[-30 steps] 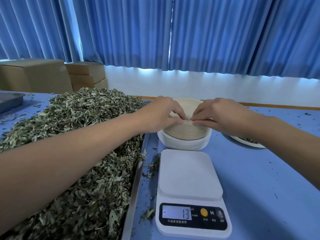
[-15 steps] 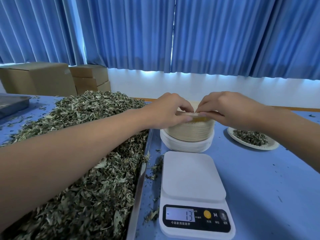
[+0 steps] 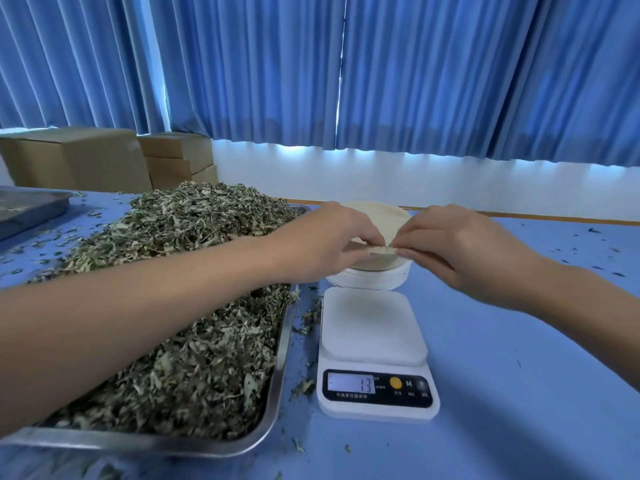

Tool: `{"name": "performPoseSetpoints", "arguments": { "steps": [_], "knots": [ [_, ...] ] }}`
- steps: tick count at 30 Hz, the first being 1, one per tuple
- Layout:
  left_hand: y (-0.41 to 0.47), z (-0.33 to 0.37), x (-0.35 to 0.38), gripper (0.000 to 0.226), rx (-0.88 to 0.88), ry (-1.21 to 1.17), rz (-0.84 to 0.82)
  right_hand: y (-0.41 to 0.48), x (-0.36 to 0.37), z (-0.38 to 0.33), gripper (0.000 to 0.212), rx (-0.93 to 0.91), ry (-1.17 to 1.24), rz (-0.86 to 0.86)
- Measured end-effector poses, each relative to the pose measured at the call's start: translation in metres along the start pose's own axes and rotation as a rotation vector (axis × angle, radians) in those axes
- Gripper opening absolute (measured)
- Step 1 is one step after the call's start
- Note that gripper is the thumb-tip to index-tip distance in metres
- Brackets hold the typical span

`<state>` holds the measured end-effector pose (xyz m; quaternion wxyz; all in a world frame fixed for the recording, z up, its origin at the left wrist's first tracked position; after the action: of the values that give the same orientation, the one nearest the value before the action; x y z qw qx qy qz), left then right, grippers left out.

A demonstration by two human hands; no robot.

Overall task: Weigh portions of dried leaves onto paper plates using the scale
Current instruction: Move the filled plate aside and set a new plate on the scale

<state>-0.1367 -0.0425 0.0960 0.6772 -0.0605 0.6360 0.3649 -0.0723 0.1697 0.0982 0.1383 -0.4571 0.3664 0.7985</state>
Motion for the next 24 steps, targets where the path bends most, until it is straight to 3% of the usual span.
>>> {"name": "performPoseSetpoints", "arguments": {
  "steps": [9,16,20,24],
  "knots": [
    [-0.062,0.033,0.028,0.024,0.132,0.032,-0.125,-0.051,0.011,-0.070,0.028,-0.146,-0.125,0.038],
    [-0.078,0.030,0.047,0.030,0.097,0.024,-0.160,-0.065,0.030,-0.081,0.020,-0.141,-0.091,-0.005],
    [-0.080,0.020,0.046,0.029,0.010,-0.019,-0.156,-0.067,0.039,-0.077,0.014,-0.049,-0.017,0.022],
    [-0.077,0.000,0.028,0.030,-0.186,0.063,0.113,-0.073,0.047,-0.060,0.028,0.249,0.130,0.244]
  ]
}}
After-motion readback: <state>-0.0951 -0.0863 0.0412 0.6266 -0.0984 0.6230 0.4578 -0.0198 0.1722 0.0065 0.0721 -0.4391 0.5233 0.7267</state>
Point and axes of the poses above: each hand's wrist, its own y-axis towards the middle knuckle, its own x-axis out of the palm, z = x × y, the point moved 1 cm from there along y, towards the middle knuckle, and after that the axes turned 6 degrees about -x, right-handed, at the moved point
